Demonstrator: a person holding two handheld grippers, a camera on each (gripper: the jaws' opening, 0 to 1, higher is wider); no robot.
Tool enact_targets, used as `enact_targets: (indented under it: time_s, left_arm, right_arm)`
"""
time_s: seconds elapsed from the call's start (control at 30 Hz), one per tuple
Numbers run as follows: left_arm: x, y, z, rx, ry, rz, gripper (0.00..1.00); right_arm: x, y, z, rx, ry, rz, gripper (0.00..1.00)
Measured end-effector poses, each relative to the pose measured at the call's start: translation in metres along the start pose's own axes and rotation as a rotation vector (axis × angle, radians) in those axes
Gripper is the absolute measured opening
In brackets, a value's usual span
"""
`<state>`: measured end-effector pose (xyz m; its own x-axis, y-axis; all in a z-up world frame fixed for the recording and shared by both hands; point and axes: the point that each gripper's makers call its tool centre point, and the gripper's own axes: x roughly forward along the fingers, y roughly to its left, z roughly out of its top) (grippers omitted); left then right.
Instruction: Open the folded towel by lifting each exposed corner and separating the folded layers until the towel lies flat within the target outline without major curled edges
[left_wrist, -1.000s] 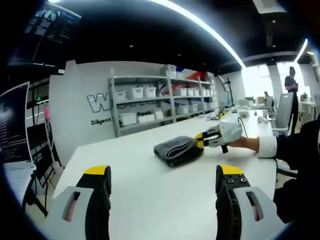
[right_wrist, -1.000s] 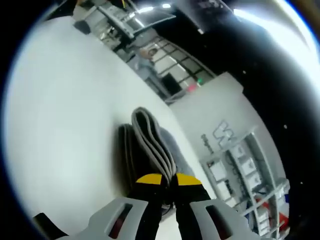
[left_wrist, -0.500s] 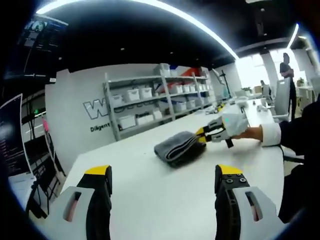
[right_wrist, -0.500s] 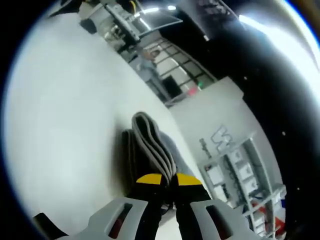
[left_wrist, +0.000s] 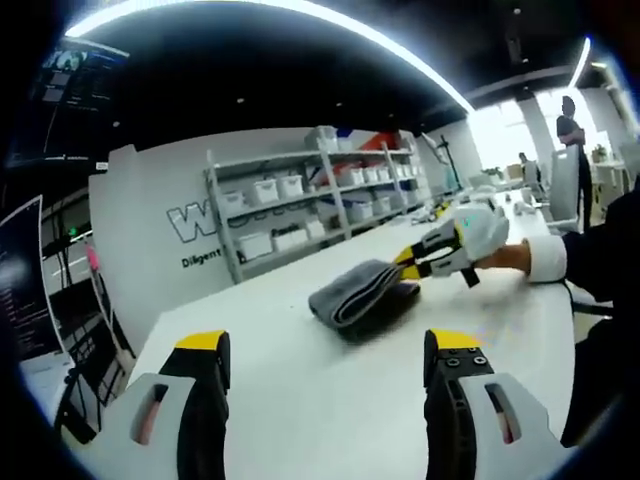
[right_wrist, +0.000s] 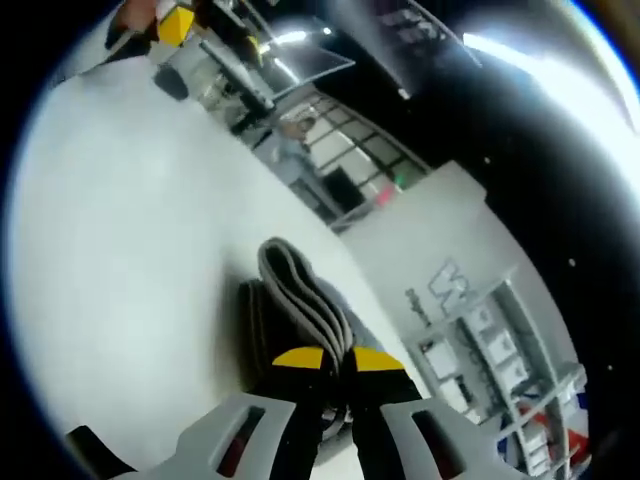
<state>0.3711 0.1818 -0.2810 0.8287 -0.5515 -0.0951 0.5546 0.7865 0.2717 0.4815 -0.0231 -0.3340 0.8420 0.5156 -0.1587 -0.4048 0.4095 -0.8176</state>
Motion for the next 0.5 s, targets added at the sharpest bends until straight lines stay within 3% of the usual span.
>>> enact_targets:
  time_s: [0.37, 0.5]
  left_arm:
    - [0.01, -0.004, -0.007, 0.026, 0.006, -0.002, 0.74]
    - [0.021, -0.009, -0.013, 0.047, 0.007, -0.001, 0.73]
  right_arm:
    - [-0.005, 0.011, 0.017, -0.047, -0.046, 0.022, 0.02]
    - [-0.009, 0.01, 0.02, -0.021, -0.062, 0.031, 0.02]
